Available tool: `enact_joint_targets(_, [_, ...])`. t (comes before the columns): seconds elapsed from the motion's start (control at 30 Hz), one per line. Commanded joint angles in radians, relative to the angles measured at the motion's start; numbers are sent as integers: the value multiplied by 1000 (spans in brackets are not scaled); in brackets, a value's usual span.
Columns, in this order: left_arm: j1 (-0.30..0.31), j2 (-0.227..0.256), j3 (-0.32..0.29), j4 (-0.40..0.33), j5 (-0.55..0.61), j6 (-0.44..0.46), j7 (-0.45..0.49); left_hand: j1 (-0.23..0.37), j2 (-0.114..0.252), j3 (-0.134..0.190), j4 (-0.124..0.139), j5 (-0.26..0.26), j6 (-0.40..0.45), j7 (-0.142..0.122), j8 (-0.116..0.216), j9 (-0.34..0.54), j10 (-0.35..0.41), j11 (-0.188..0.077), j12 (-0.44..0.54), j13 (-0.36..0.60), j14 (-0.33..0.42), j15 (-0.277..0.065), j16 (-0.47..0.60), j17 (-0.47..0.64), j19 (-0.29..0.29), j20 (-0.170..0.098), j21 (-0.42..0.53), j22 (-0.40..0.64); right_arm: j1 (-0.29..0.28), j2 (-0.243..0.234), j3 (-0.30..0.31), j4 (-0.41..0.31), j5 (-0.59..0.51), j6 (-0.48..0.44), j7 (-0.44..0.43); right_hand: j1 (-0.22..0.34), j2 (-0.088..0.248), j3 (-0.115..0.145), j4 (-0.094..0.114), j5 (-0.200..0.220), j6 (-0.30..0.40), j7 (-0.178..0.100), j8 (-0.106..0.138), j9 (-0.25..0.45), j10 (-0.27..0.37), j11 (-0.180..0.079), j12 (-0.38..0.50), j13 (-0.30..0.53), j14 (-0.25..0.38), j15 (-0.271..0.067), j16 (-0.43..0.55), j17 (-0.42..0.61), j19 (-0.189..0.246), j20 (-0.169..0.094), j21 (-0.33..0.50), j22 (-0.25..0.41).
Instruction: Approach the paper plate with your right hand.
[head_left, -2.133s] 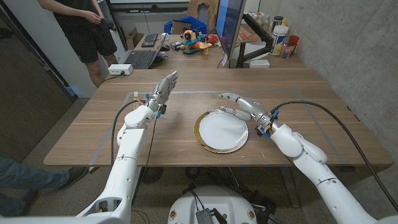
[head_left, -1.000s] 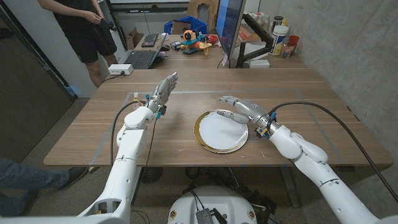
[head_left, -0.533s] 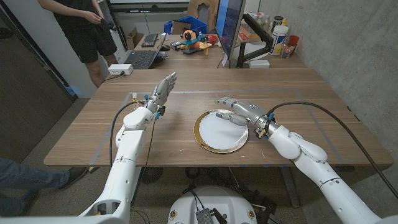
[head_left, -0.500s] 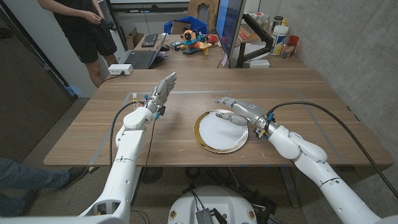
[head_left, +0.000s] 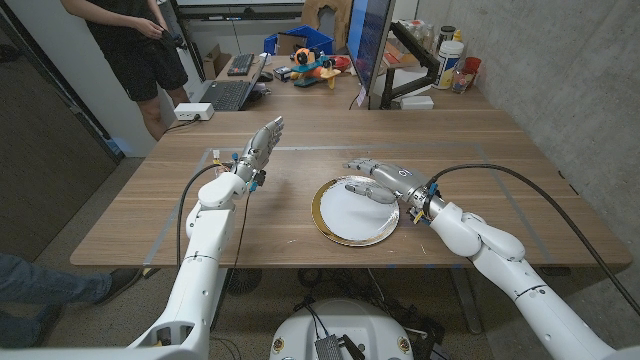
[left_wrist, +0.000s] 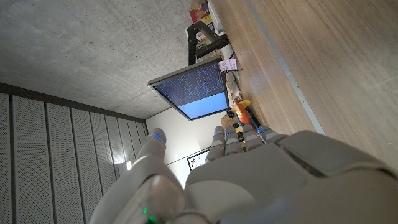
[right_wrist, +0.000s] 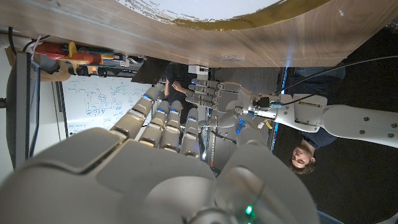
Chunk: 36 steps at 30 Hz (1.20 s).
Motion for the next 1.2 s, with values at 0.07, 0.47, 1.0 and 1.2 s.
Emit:
enact_joint_targets(0.07, [2, -1, 0, -4, 1, 1, 2, 2, 10, -2, -5, -4, 4, 3, 2, 5, -6, 2, 4, 2, -9, -1, 1, 2, -3, 4, 0, 5, 1, -16, -15, -9, -21, -18, -14, 5, -6, 3, -1, 10, 3, -14, -4, 2, 3, -6, -3, 1, 5, -7, -3, 0, 0, -1, -1, 3])
enact_joint_targets(0.47, [7, 1, 4, -19, 6, 6, 3, 2, 10, -3, -6, -4, 7, 3, 3, 5, -5, 0, 4, 2, -9, -1, 1, 2, -6, 6, 0, 5, 3, -30, -30, -18, -41, -28, -22, 9, -6, 7, -4, 17, 12, -43, -1, 2, 12, -45, -2, 1, 2, -16, -7, -1, -2, -9, -2, 3])
enact_joint_targets(1.0, [6, 0, 5, -20, 6, 8, 1, 2, 11, -4, -6, -4, 7, 1, 3, 5, -5, -1, 4, 2, -10, -2, 1, 2, -9, 8, 0, 5, -3, -45, -48, -31, -77, -68, -28, 10, -4, 9, -4, 20, 15, -46, 0, 3, 10, -38, -4, 1, -3, -13, -9, -1, -12, -8, -5, 3])
enact_joint_targets(1.2, [2, -1, 6, -9, 5, 3, 1, 1, 11, -4, -6, -4, 6, 1, 2, 5, -6, 1, 4, 2, -11, -2, 1, 2, -9, 8, 0, 5, -1, -48, -56, -29, -79, -78, -30, 10, -3, 10, -4, 21, 17, -46, 1, 3, 7, -38, -6, 1, -11, -11, -12, -1, -16, -9, -6, 3])
